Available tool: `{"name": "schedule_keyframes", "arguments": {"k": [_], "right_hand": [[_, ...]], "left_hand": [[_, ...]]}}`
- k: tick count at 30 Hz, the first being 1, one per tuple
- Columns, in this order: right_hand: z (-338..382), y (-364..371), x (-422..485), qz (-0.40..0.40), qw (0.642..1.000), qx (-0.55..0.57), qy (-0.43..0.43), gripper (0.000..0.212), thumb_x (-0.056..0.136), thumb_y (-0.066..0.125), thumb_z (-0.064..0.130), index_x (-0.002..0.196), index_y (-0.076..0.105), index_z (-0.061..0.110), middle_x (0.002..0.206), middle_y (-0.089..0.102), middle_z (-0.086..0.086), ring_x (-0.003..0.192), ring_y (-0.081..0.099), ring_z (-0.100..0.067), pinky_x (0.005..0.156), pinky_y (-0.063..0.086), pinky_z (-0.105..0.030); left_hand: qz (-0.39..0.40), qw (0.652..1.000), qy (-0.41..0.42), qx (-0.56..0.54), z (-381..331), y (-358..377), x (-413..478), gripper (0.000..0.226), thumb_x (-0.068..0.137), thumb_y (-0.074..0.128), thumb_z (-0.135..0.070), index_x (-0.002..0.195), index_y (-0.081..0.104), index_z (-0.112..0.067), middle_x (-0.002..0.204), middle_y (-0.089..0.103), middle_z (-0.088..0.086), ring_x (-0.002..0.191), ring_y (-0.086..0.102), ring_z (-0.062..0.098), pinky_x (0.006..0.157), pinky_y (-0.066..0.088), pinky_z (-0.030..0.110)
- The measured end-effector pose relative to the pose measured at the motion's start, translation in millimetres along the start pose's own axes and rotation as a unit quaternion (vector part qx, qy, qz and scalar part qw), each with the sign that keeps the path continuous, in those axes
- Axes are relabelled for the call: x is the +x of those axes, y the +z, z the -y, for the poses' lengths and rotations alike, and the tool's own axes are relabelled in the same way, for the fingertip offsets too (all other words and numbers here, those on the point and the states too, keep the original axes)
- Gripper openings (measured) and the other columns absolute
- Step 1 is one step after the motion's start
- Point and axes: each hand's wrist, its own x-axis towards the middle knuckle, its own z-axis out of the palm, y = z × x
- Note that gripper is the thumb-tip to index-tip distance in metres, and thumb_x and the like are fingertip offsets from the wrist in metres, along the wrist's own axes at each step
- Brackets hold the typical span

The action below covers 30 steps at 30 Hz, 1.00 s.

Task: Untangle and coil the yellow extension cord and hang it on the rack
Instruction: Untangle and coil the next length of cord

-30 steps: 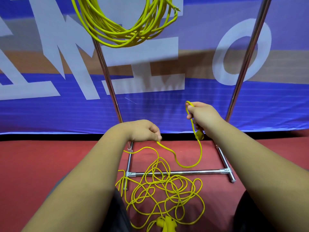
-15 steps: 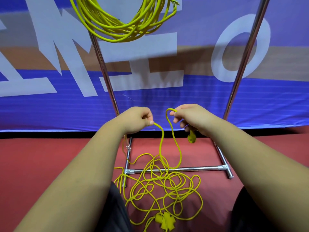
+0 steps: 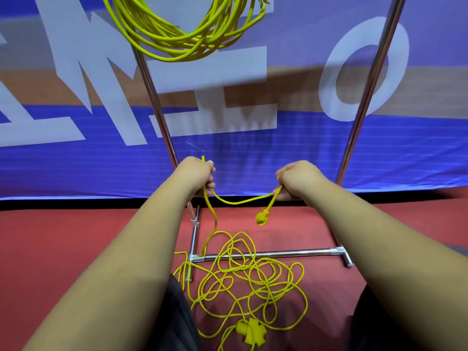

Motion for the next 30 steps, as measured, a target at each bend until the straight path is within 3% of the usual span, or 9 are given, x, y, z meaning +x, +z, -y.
{"name": "schedule_keyframes", "arguments": {"k": [3,6,8,10,13,16,20,24,30], "right_hand": [[1.0,1.5,-1.4,0.032,0.999,-0.001,0.033,0.029,0.092,0.067,0.008,0.119,0.07,-0.002,0.104,0.074,-0.016,0.085,0.072,-0.031,0.07,0.064,-0.033],[1.3,3.8,-12.4,0.025,0.982,-0.185,0.026,0.008,0.09,0.067,0.013,0.095,0.073,0.01,0.087,0.07,-0.007,0.085,0.066,-0.031,0.076,0.059,-0.033],[-2.5,12.1,-21.0,0.012,0.953,-0.303,0.014,0.019,0.096,0.066,0.023,0.08,0.07,0.014,0.07,0.064,0.0,0.073,0.065,-0.023,0.082,0.06,-0.031],[-6.8,17.1,-23.3,0.018,0.929,-0.37,-0.01,0.039,0.103,0.06,0.039,0.073,0.062,0.015,0.074,0.069,-0.001,0.07,0.063,-0.02,0.08,0.057,-0.029],[-9.3,22.1,-22.1,0.074,0.913,-0.401,0.001,0.031,0.106,0.053,0.02,0.085,0.071,0.006,0.096,0.079,-0.01,0.078,0.067,-0.027,0.079,0.06,-0.033],[-11.0,18.6,-18.4,0.166,0.895,-0.413,0.001,0.025,0.098,0.052,0.005,0.086,0.073,-0.001,0.084,0.075,-0.016,0.067,0.071,-0.03,0.068,0.063,-0.034],[-11.6,17.7,-19.7,0.118,0.87,-0.477,-0.037,0.024,0.093,0.063,0.011,0.07,0.057,0.012,0.069,0.055,-0.006,0.06,0.051,-0.021,0.053,0.039,-0.028],[-13.3,21.9,-19.7,0.077,0.857,-0.507,-0.05,0.034,0.102,0.059,0.016,0.07,0.047,0.014,0.074,0.045,-0.003,0.082,0.053,-0.027,0.068,0.045,-0.033],[-14.6,11.9,-13.5,-0.002,0.832,-0.538,-0.135,0.017,0.095,0.054,0.004,0.104,0.063,0.015,0.083,0.048,-0.002,0.083,0.059,-0.03,0.065,0.044,-0.035]], "left_hand": [[-0.021,0.999,0.013,-0.023,-3.5,2.4,1.3,0.015,0.101,0.045,-0.01,0.1,0.059,-0.006,0.077,0.061,0.007,0.06,0.059,0.022,0.059,0.059,0.034],[-0.05,0.998,0.02,-0.025,-5.1,2.4,2.6,0.02,0.1,0.042,-0.006,0.097,0.061,-0.003,0.077,0.063,0.006,0.06,0.057,0.021,0.057,0.058,0.033],[-0.057,0.998,0.018,-0.018,-5.7,0.8,3.2,0.023,0.101,0.043,-0.006,0.089,0.063,-0.003,0.074,0.062,0.007,0.059,0.055,0.02,0.056,0.057,0.033],[-0.062,0.998,0.017,-0.017,-4.6,-0.2,6.6,0.027,0.101,0.045,-0.009,0.082,0.064,-0.006,0.074,0.062,0.008,0.058,0.054,0.02,0.055,0.057,0.033],[-0.064,0.996,0.014,-0.057,-2.5,-0.5,11.7,0.02,0.102,0.048,-0.012,0.089,0.064,-0.011,0.075,0.064,0.005,0.058,0.05,0.017,0.052,0.053,0.029],[-0.05,0.996,0.013,-0.066,-1.3,1.0,12.2,0.016,0.102,0.047,-0.013,0.102,0.063,-0.012,0.078,0.067,0.002,0.06,0.05,0.017,0.053,0.054,0.029],[-0.048,0.996,0.009,-0.073,-2.3,3.6,11.9,0.017,0.103,0.047,-0.015,0.107,0.063,-0.011,0.079,0.067,0.002,0.061,0.051,0.017,0.056,0.055,0.031],[-0.048,0.996,0.01,-0.071,-4.9,4.1,11.5,0.017,0.104,0.048,-0.016,0.104,0.064,-0.01,0.079,0.066,0.002,0.059,0.051,0.016,0.054,0.055,0.029],[-0.043,0.997,0.018,-0.06,-4.1,4.4,11.7,0.019,0.103,0.051,-0.018,0.096,0.066,-0.01,0.081,0.067,0.005,0.06,0.052,0.017,0.055,0.056,0.031]]}}
